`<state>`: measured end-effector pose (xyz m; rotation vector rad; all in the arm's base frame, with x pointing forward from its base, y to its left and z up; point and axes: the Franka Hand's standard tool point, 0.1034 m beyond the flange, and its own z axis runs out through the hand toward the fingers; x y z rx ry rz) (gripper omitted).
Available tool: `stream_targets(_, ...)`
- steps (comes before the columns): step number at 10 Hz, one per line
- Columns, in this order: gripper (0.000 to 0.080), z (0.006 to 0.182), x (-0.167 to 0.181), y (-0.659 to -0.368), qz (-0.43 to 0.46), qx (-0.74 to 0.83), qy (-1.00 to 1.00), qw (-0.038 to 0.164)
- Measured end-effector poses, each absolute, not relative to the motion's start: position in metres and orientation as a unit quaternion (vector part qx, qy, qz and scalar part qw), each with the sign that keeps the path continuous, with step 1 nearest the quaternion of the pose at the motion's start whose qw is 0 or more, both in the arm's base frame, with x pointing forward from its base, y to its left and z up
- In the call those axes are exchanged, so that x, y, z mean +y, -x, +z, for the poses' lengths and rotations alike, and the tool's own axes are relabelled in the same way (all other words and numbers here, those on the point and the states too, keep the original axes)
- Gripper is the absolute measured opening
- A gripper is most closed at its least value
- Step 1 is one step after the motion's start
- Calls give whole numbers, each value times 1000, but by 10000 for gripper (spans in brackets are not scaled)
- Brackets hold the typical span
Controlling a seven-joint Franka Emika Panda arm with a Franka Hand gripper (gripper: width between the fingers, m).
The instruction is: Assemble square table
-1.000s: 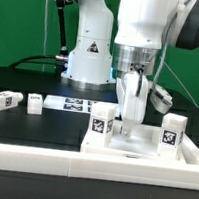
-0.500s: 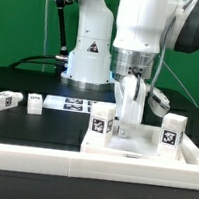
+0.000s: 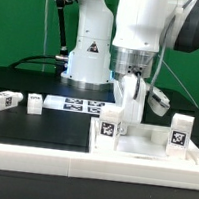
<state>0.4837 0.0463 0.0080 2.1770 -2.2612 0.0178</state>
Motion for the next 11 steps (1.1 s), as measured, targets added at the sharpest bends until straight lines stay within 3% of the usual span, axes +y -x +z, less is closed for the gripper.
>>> stream_targets(7,60,9,45,-485,8,-707,-708,0)
stream_targets(11,61,9,4,-481,3,-577,-816,11)
